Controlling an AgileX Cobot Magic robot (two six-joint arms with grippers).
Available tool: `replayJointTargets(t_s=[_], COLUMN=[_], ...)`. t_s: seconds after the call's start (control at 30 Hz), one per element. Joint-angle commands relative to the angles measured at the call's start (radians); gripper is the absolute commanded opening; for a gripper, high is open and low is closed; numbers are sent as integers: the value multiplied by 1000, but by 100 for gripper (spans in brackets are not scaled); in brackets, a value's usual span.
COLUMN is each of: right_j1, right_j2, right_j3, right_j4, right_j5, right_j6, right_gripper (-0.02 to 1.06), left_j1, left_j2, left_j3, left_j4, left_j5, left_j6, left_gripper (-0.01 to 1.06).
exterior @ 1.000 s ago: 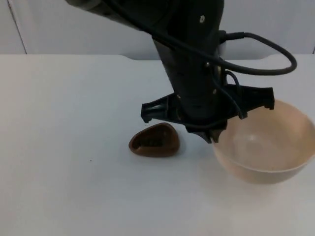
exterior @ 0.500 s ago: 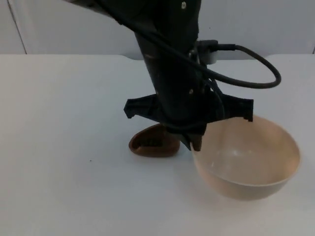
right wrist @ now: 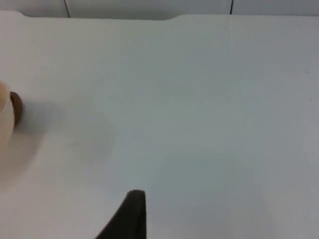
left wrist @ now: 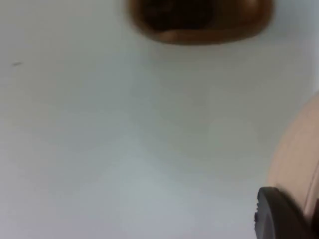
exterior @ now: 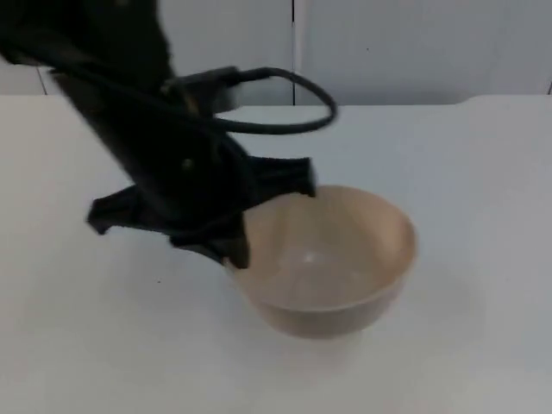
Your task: Pick up the bowl with the left hand and pour the coffee beans from the cup into the bowl with the right hand.
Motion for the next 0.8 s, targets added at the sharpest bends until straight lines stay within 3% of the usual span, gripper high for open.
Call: replayJointTargets(t_s=[0.0,0.1,0.3,0.77], right_j1=[-5,-5,-5,-5], right_j2=[-4,-4,-4,-4], right_j3=[8,8,8,8], right_j4=[-6,-6,-6,-6], right_j5=[-11,-11,-11,-11], right_j6=[0,0,0,0], right_gripper=[105,105,105,105], left_j1=[51,108,134,134], left_j2=[-65,-138,-228,-279], left_j3=[66,151,247,265], left_j4=[-22,-18,42,158], left_j5=[-43,-56,-66,-26], left_j6=[2,6,6,58], left_gripper=[0,0,0,0])
